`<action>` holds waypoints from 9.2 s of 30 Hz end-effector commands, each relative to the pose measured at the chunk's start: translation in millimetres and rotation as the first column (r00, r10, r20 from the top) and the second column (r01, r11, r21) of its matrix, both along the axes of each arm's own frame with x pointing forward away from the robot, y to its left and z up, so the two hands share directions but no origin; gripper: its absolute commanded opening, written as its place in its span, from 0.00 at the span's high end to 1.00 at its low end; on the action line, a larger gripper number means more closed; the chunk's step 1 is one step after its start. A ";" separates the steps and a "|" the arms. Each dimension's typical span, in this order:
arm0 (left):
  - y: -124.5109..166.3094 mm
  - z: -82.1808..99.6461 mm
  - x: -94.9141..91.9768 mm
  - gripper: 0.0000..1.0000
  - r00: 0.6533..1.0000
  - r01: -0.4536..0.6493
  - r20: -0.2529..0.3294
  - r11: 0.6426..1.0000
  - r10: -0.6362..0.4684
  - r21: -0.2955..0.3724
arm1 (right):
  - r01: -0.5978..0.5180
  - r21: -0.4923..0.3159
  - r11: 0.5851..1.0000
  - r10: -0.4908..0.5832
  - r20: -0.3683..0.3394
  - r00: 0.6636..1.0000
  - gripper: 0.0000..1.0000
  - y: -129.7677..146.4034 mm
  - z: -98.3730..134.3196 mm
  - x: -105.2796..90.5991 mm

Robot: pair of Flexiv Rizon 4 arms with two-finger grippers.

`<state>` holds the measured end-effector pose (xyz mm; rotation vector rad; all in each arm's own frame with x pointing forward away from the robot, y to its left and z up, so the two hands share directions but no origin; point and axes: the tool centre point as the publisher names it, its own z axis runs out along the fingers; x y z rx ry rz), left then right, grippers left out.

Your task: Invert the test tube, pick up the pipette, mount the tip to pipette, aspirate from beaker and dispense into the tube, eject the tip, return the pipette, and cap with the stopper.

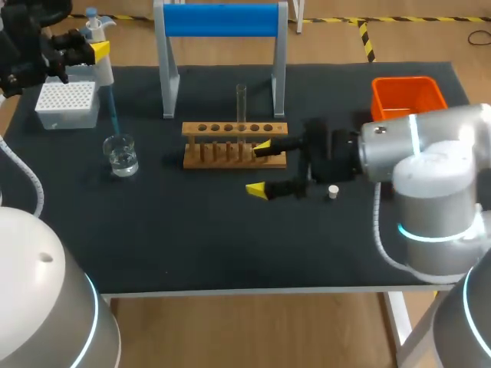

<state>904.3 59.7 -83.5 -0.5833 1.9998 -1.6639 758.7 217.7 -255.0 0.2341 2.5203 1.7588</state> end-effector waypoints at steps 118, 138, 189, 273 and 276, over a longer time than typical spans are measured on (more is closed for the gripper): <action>10.9 -42.5 20.8 1.00 0.998 -0.060 0.017 0.998 0.061 -0.022 | 0.211 -0.215 0.953 -0.195 0.095 0.976 0.00 146.7 -60.2 67.8; 13.9 -74.1 27.0 1.00 0.995 -0.085 0.042 0.996 0.085 0.003 | 0.211 -0.215 0.953 -0.195 0.095 0.976 0.00 146.7 -60.2 67.8; 22.0 -100.5 26.9 1.00 0.991 -0.127 0.027 0.992 0.128 -0.023 | 0.211 -0.215 0.953 -0.195 0.095 0.976 0.00 146.7 -60.2 67.8; 23.3 -101.8 24.4 1.00 0.994 -0.111 -0.025 0.992 0.109 -0.055 | -0.136 -0.045 0.990 0.140 0.088 0.986 0.00 78.0 62.7 81.9; 23.3 -101.8 24.4 1.00 0.994 -0.111 -0.025 0.992 0.109 -0.055 | -0.185 -0.047 0.982 0.188 0.072 0.980 0.00 78.5 75.4 86.3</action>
